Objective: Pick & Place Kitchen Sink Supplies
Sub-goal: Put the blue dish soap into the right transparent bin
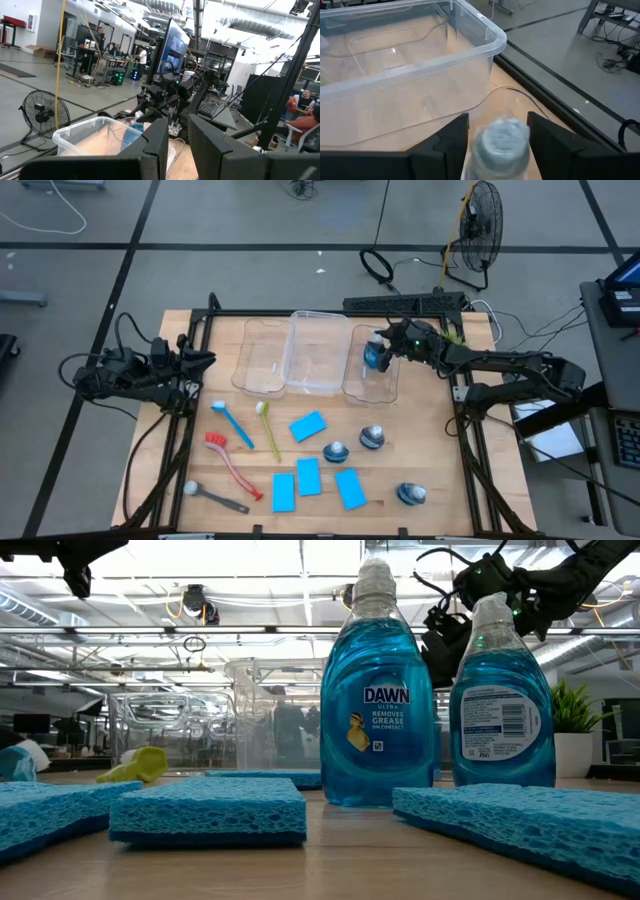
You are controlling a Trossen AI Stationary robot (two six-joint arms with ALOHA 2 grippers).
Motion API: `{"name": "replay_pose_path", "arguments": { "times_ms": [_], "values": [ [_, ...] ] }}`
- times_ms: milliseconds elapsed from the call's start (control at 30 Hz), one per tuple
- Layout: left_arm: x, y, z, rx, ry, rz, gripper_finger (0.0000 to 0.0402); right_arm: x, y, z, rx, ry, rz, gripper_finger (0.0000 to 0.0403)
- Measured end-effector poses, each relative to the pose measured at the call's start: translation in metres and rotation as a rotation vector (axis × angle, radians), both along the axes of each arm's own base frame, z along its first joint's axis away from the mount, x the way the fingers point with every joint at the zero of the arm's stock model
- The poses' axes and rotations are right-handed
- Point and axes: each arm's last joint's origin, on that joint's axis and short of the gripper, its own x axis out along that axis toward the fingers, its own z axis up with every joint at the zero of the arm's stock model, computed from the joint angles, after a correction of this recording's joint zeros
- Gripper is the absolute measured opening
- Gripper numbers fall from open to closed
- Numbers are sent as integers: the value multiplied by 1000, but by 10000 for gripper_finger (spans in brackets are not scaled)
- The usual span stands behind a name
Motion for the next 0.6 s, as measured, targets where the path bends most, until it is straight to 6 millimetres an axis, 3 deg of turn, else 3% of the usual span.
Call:
{"name": "replay_pose_path", "arguments": {
  "times_ms": [300, 600],
  "values": [
    [0, 0, 0, -1, 0, -1, 77, -4, 2, 22, -81, -136, 0, 194],
    [0, 0, 0, 3, 1, 0, 77, -29, 22, 66, -186, -328, 34, 194]
  ]
}}
